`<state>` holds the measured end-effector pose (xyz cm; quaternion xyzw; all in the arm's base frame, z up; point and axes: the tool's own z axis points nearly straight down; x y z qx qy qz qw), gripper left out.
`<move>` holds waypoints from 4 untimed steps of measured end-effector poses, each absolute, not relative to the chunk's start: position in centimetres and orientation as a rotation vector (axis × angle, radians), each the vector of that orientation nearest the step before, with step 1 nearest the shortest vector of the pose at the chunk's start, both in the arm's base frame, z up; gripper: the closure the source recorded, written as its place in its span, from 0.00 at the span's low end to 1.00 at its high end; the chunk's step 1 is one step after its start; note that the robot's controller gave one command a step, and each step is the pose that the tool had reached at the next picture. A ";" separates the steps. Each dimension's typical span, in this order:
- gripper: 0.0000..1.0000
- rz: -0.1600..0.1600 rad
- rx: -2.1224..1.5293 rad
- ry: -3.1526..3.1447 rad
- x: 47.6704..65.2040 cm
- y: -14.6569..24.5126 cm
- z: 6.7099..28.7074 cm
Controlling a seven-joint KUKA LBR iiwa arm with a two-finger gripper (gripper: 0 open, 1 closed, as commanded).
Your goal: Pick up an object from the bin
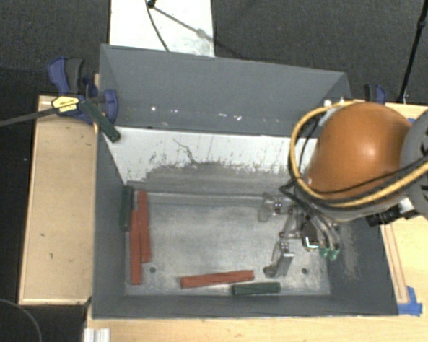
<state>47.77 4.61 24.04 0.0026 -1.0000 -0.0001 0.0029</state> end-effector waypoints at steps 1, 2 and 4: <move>0.00 -0.002 0.277 -3.148 48.2 5.0 7.0; 0.00 -0.004 0.478 -3.110 48.1 10.0 10.1; 0.00 0.000 0.649 -3.088 48.3 5.0 7.2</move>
Offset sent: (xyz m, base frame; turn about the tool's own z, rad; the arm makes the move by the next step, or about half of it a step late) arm -0.0014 0.0035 -0.1704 -0.1729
